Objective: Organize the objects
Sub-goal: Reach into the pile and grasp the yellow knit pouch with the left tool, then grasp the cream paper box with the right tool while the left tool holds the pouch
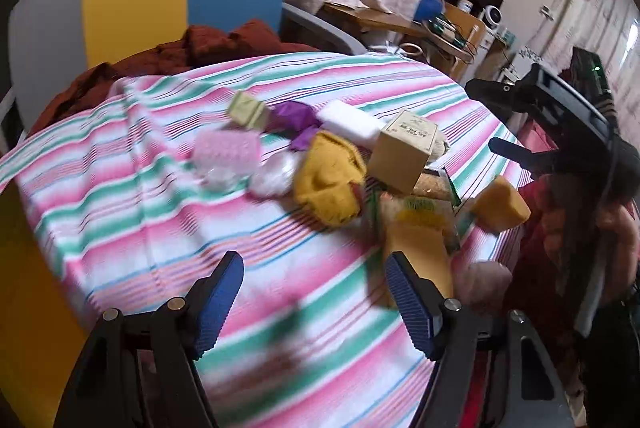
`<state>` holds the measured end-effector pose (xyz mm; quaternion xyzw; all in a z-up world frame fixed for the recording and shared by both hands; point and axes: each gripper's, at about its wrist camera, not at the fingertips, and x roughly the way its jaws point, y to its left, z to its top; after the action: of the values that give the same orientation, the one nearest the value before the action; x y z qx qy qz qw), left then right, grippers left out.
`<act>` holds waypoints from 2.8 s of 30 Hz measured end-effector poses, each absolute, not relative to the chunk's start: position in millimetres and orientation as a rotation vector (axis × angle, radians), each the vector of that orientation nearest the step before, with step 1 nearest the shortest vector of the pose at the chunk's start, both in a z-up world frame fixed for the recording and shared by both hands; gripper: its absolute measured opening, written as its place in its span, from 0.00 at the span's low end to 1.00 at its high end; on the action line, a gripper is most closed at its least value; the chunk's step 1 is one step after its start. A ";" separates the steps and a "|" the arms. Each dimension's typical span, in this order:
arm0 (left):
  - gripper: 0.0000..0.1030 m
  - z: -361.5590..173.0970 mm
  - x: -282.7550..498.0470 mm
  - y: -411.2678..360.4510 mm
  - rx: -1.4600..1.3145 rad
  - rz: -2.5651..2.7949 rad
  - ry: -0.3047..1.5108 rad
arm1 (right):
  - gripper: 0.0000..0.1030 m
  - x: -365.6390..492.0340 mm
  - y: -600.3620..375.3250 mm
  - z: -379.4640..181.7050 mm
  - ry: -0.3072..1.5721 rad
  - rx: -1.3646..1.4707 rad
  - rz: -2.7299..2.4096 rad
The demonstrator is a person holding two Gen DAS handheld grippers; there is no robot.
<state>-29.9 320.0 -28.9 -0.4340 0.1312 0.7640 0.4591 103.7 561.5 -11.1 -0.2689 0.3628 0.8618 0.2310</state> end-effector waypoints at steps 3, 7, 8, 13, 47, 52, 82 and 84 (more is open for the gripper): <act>0.71 -34.1 -33.3 342.0 -1.061 1.872 0.353 | 1.00 103.7 561.4 -11.6 1.014 -0.739 2.380; 0.66 -41.1 -39.9 370.7 -1.048 1.860 0.379 | 1.00 104.1 562.8 -12.8 1.034 -0.737 2.379; 0.66 -42.1 -41.0 375.7 -1.043 1.859 0.386 | 1.00 103.9 562.8 -12.9 1.035 -0.738 2.379; 0.66 -53.1 -51.5 403.3 -1.027 1.852 0.441 | 1.00 100.8 561.2 -13.8 1.028 -0.758 2.391; 0.38 -73.7 -34.8 339.2 -0.997 1.850 0.336 | 1.00 62.0 553.4 -27.6 0.871 -1.011 2.232; 0.33 -73.3 -32.6 330.0 -0.996 1.847 0.312 | 1.00 35.7 561.2 -34.5 0.854 -1.019 2.176; 0.30 -36.7 -5.5 293.6 -0.964 1.883 0.215 | 0.54 32.2 557.0 -40.1 0.876 -1.076 2.296; 0.30 -30.0 -6.2 287.3 -0.957 1.896 0.195 | 0.54 36.0 556.2 -36.7 0.909 -1.048 2.320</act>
<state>-6.2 287.3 -30.0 -0.3928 0.0799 0.7782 0.4834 36.0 556.2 -36.7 -0.3782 0.3284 0.8377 0.2175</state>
